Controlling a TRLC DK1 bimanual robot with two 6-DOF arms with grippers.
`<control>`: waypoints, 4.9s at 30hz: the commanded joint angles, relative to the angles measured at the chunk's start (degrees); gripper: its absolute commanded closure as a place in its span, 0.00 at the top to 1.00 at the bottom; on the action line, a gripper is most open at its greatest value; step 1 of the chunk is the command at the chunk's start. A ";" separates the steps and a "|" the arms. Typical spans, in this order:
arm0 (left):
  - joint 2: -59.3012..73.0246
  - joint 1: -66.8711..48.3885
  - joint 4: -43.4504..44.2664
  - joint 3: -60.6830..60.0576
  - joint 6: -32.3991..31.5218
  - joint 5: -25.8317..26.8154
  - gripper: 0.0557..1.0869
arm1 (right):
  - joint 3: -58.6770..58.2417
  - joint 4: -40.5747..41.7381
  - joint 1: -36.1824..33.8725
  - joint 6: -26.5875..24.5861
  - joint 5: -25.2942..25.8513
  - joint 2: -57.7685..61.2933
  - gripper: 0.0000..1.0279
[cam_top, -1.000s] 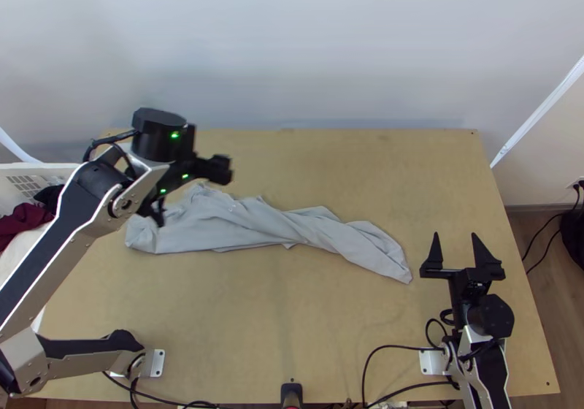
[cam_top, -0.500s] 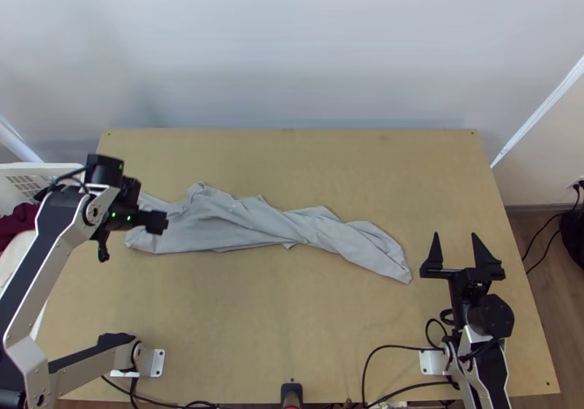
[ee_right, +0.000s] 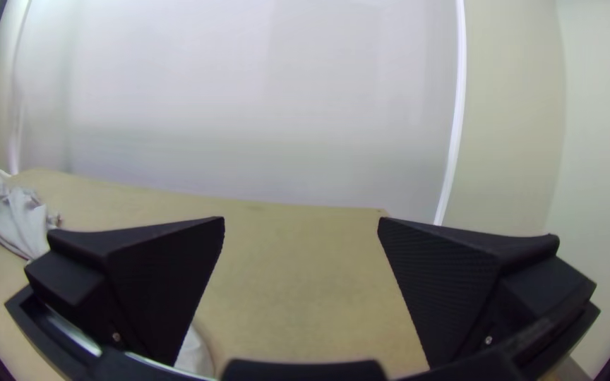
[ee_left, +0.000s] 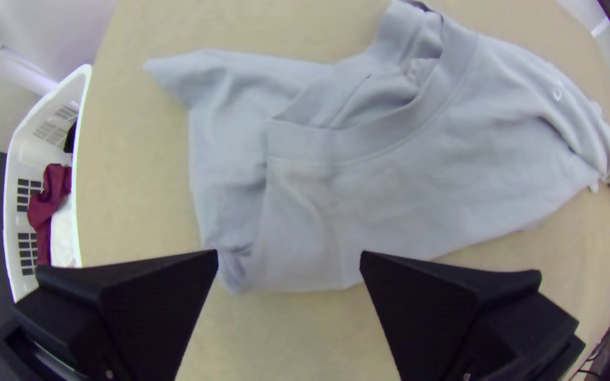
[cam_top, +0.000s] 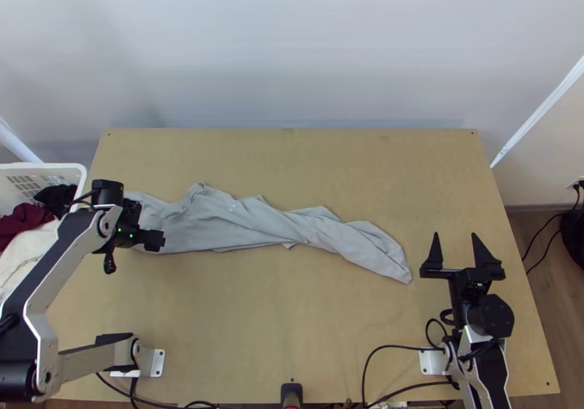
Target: Fold the t-shirt
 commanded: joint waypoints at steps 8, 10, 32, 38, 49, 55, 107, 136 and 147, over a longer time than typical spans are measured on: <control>-0.76 4.57 8.26 -1.15 3.25 3.68 0.04 | -0.58 -0.66 -0.26 -0.96 0.52 -0.38 0.96; -2.08 6.06 6.94 1.92 2.81 3.68 0.04 | -0.58 -0.66 -0.26 -0.96 0.52 -0.38 0.96; 1.52 20.48 -7.30 65.64 -3.34 4.73 0.04 | -0.58 -0.66 -0.26 -0.96 0.52 -0.38 0.96; 1.78 5.71 -11.25 73.82 -4.84 -1.95 0.04 | -0.58 -0.66 -0.26 -0.96 0.52 -0.38 0.96; 6.35 -26.55 -20.31 69.25 -14.59 -13.28 0.04 | -0.58 -0.66 -0.26 -0.96 0.52 -0.38 0.96; 9.69 -37.00 -19.43 59.49 -20.13 -13.28 0.04 | -0.58 -0.66 -0.26 -0.96 0.52 -0.38 0.96; 40.72 -56.52 -2.55 79.62 -28.48 -9.86 0.96 | -0.58 -0.66 -0.26 -0.96 0.52 -0.38 0.96; -13.25 -17.58 -24.00 36.02 -30.06 -11.88 0.96 | -0.58 -0.48 7.38 7.13 0.35 -0.56 0.96; -24.58 -3.25 -26.02 26.53 -24.88 -9.15 0.96 | 6.37 6.99 12.13 2.73 -0.27 -0.47 0.96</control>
